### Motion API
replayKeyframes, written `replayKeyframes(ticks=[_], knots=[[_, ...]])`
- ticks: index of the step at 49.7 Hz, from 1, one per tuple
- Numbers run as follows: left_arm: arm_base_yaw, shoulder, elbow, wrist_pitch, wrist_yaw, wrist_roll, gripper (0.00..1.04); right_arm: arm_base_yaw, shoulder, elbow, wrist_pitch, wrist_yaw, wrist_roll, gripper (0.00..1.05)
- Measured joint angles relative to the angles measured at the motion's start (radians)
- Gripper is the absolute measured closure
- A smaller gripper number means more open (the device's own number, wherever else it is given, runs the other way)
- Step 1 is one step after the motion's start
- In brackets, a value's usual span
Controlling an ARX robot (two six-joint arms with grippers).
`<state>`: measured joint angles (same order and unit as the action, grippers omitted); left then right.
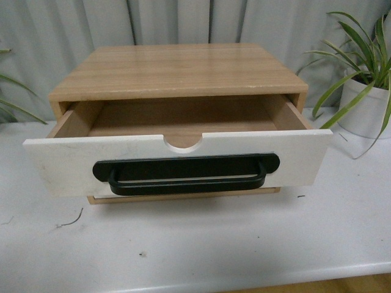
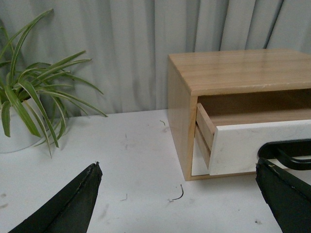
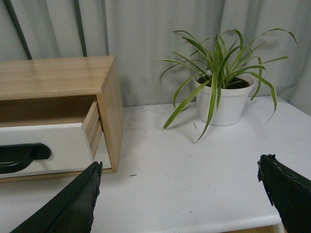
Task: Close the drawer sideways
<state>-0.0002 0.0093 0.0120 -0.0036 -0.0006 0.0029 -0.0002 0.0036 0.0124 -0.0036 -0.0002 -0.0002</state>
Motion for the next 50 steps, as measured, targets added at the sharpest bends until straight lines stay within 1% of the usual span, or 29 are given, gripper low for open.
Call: replayKeyframes(ticks=[41,42,43,45,48,50], knots=[[0.000,0.000,0.000,0.003,0.001,-0.001,0.07,0.000,0.000,0.000,0.000,0.000,0.000,0.06],[0.004,-0.005,-0.003,0.027,0.014,-0.008,0.07,0.004,0.003,0.001,-0.003,0.014,0.013,0.06],[0.008,-0.003,-0.004,0.071,0.041,-0.022,0.07,0.018,0.018,0.002,0.004,0.048,0.035,0.06],[0.008,0.012,-0.005,0.180,0.088,-0.028,0.07,0.029,0.068,0.009,0.029,0.075,0.071,0.06],[-0.013,0.033,-0.003,0.225,0.151,-0.019,0.07,0.017,0.170,0.035,0.074,0.036,0.098,0.06],[-0.053,0.081,-0.002,0.172,0.222,0.010,0.07,0.021,0.267,0.071,0.100,-0.009,0.096,0.06]])
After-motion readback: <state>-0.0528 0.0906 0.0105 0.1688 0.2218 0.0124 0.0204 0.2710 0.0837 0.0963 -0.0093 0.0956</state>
